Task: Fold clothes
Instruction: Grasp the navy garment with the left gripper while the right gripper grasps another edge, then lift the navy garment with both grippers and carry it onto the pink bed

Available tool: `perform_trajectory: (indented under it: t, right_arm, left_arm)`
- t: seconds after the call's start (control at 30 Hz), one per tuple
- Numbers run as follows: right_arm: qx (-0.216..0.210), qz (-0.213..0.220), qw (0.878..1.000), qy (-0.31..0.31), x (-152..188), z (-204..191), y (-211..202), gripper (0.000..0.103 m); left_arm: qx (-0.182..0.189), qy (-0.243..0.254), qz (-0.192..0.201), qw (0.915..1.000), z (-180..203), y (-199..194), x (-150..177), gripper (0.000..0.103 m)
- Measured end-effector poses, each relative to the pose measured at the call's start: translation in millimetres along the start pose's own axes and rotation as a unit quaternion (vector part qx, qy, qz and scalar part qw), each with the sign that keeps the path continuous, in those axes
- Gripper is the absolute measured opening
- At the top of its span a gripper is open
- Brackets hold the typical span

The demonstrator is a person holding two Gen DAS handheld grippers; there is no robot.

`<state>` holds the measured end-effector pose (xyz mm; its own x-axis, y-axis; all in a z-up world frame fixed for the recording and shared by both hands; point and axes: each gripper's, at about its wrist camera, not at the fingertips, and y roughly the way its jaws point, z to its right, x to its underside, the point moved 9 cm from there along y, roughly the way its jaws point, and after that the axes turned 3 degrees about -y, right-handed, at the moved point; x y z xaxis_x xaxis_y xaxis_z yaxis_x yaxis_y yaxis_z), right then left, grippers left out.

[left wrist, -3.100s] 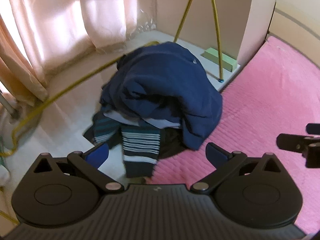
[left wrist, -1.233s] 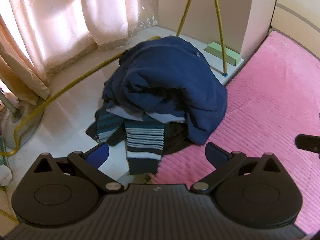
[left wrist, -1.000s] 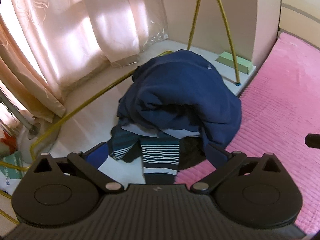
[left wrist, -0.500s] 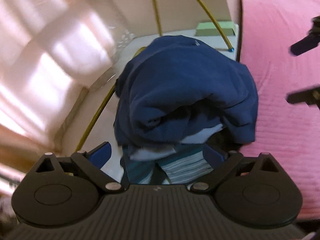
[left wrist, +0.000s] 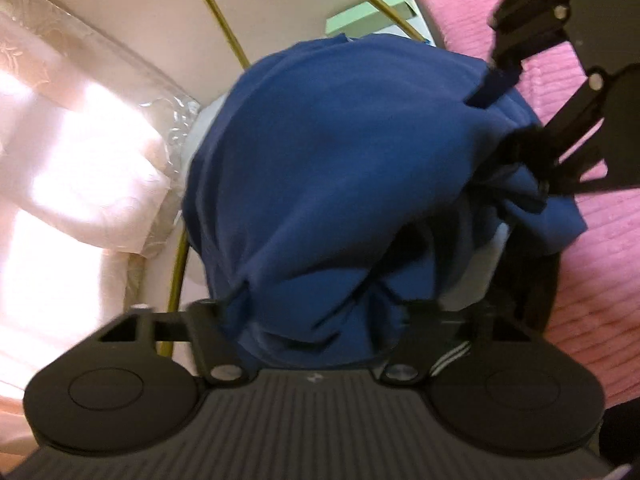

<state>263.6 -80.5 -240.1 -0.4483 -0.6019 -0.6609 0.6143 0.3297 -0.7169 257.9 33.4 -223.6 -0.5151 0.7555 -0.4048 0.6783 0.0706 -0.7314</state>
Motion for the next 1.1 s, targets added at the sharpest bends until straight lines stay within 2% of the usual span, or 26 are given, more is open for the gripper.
perform_trajectory:
  t: [0.03,0.1,0.23,0.33,0.4,0.53,0.7,0.8,0.87,0.93,0.97,1.03,1.1]
  right_arm:
    - [0.009,0.009,1.0,0.009,-2.3,9.1,-8.8,0.009]
    - [0.03,0.03,0.999,0.025,-8.5,28.5,-33.0,0.009]
    - [0.08,0.075,0.992,0.058,-8.9,79.5,-107.7,0.008]
    - [0.122,0.09,0.984,0.092,15.7,116.3,-174.1,0.008]
    - [0.153,0.088,0.978,0.108,43.9,139.6,-213.4,0.008]
    - [0.224,0.069,0.964,0.123,117.7,189.2,-300.8,0.008]
    - [0.308,0.051,0.944,0.109,217.5,230.6,-410.6,0.009]
    - [0.349,-0.001,0.93,0.118,311.5,234.5,-467.3,0.009]
    - [0.364,-0.054,0.918,0.149,384.4,230.5,-494.2,0.018]
    - [0.374,-0.124,0.899,0.19,458.1,218.0,-513.1,0.063]
    - [0.378,-0.163,0.885,0.215,496.6,209.1,-521.9,0.069]
    - [0.376,-0.2,0.859,0.283,557.4,188.2,-541.4,0.071]
    - [0.371,-0.214,0.835,0.346,595.0,165.4,-556.4,0.071]
  left_arm:
    - [0.002,-0.006,0.004,1.0,-5.3,-3.7,-1.3,0.031]
    - [0.013,-0.022,0.022,0.9994,-14.3,-18.5,-7.8,0.023]
    - [0.022,-0.019,0.076,0.9967,-16.6,-67.4,-35.1,0.019]
    - [0.041,-0.002,0.13,0.9906,1.9,-118.8,-64.8,0.019]
    - [0.058,0.011,0.169,0.9838,22.0,-156.2,-87.1,0.019]
    - [0.114,0.033,0.232,0.9655,85.7,-219.6,-137.0,0.018]
    - [0.162,0.062,0.3,0.9381,195.4,-298.9,-198.4,0.018]
    - [0.195,0.088,0.323,0.9219,272.0,-348.9,-213.0,0.018]
    - [0.232,0.113,0.33,0.9081,329.7,-381.8,-215.4,0.018]
    - [0.307,0.152,0.3,0.8905,399.1,-405.1,-202.9,0.02]
    - [0.343,0.175,0.282,0.8786,431.6,-415.7,-194.1,0.021]
    - [0.38,0.213,0.261,0.8615,473.6,-427.4,-177.5,0.023]
    - [0.406,0.247,0.242,0.846,509.6,-436.5,-161.8,0.035]
